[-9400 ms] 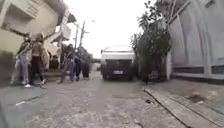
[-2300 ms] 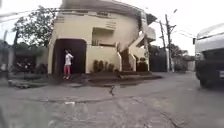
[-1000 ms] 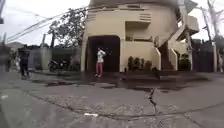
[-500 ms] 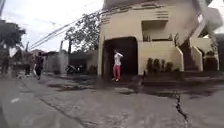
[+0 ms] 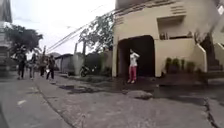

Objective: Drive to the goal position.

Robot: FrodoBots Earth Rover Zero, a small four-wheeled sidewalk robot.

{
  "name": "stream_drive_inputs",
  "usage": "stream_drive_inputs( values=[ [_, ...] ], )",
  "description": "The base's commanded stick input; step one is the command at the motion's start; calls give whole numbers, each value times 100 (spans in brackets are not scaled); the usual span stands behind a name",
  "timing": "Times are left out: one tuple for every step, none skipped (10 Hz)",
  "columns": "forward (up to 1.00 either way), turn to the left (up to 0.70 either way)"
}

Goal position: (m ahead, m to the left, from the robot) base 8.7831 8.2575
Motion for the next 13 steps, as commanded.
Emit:
stream_drive_inputs(
  values=[
    [70, 35],
    [70, 35],
    [70, 35],
    [70, 35],
    [70, 35],
    [70, 35],
    [70, 35],
    [70, 35],
    [70, 35],
    [70, 35],
    [70, 35],
    [70, 35],
    [70, 35]
  ],
)
